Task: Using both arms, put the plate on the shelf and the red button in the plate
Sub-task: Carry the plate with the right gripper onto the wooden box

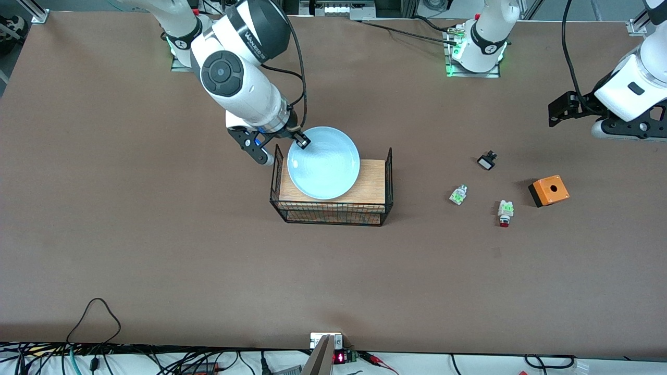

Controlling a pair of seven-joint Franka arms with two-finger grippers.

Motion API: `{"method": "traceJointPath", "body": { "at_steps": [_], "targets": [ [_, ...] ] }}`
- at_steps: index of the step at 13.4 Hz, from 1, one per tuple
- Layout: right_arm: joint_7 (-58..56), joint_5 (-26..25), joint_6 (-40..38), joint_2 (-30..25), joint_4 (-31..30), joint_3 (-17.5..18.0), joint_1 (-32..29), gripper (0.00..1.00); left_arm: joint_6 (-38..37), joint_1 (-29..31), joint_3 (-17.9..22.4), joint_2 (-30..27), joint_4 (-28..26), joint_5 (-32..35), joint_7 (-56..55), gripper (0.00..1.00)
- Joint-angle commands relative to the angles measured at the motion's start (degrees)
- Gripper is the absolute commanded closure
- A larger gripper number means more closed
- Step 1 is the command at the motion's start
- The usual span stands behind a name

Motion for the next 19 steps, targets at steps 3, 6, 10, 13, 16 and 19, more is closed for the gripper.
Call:
{"method": "traceJointPath", "body": {
  "at_steps": [3,6,10,13,16,19],
  "targets": [
    [0.6,0.6,4.4,3.6,1.7,-0.4,1.2,1.00,-1.2,-0.3,0.1,1.0,2.1,1.0,-0.1,0.00],
    [0.6,0.5,4.6,4.6,1.7,-0.4,1.3,1.00,-1.3,-0.2,0.1,1.0,2.1,0.7,-0.2,0.00],
    [-0.3,0.5,5.3,5.4,1.6,-0.6,1.2,0.71,-1.5,0.3,0.1,1.0,2.0,0.5,0.0,0.00],
    [-3.7,0.0,6.8,5.4,1.5,-1.1,0.4,0.00,-1.4,0.0,0.1,1.1,2.1,0.4,0.4,0.00],
    [-7.0,0.1,6.8,4.8,1.7,-1.6,-0.1,0.00,-1.5,-0.3,0.1,1.1,2.1,0.4,0.5,0.00],
    [-6.9,-0.9,6.6,2.3,1.8,-1.7,-0.1,0.00,-1.5,-0.3,0.1,1.1,2.0,0.4,0.4,0.00]
  ]
}}
